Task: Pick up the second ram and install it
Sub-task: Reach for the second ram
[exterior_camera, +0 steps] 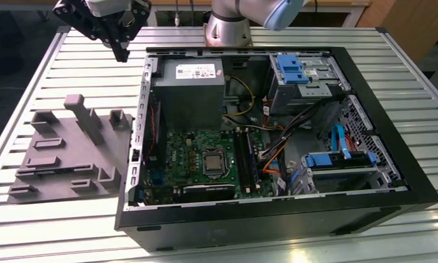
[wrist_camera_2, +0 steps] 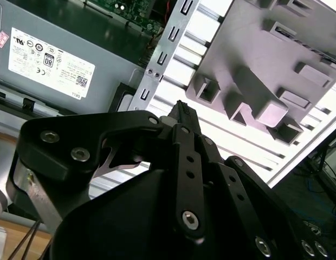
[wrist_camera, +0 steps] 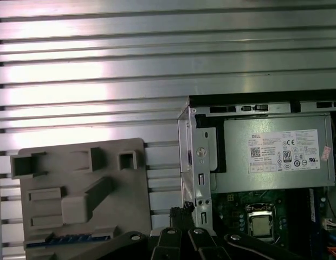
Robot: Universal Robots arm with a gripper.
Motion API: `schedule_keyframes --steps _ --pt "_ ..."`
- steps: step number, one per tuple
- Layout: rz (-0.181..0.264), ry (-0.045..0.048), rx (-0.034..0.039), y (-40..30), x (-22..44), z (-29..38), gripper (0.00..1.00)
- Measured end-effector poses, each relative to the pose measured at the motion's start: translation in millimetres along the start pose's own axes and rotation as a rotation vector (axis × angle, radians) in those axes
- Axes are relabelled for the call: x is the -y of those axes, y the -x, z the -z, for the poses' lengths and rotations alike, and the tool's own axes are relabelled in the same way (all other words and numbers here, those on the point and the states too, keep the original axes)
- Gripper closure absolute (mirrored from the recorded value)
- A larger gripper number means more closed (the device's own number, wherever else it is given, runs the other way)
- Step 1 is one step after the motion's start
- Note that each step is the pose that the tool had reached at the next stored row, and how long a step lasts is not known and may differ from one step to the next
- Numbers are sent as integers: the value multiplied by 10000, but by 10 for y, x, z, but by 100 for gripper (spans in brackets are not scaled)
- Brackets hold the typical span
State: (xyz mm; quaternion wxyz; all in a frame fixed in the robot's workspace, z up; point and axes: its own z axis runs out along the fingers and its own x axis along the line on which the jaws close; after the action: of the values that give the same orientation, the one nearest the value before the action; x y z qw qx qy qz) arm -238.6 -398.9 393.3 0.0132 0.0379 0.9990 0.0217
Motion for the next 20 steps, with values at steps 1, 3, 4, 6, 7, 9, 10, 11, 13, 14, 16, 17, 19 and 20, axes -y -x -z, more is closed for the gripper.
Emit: schedule_keyframes --steps 1,3,4,6,7,9,10,11,13,14,16,17,19,20 --pt "0 0 0 -7 0 0 89" --pt "0 0 1 -21 2 0 89" --pt "-1 0 1 -27 2 0 89" --pt "0 0 1 -41 3 1 89" --pt "-1 0 0 -48 4 1 89" --pt "0 0 0 -63 5 2 89" --pt "0 0 1 -71 5 2 89" --pt "0 1 1 -79 6 2 89" --pt "-1 0 0 -95 7 2 89" --pt "0 0 1 -102 8 3 89" --pt "0 0 0 -118 9 3 89" --pt "0 0 0 -126 9 3 89" --pt "0 0 0 -143 11 4 89" --pt "0 0 0 -150 11 4 89"
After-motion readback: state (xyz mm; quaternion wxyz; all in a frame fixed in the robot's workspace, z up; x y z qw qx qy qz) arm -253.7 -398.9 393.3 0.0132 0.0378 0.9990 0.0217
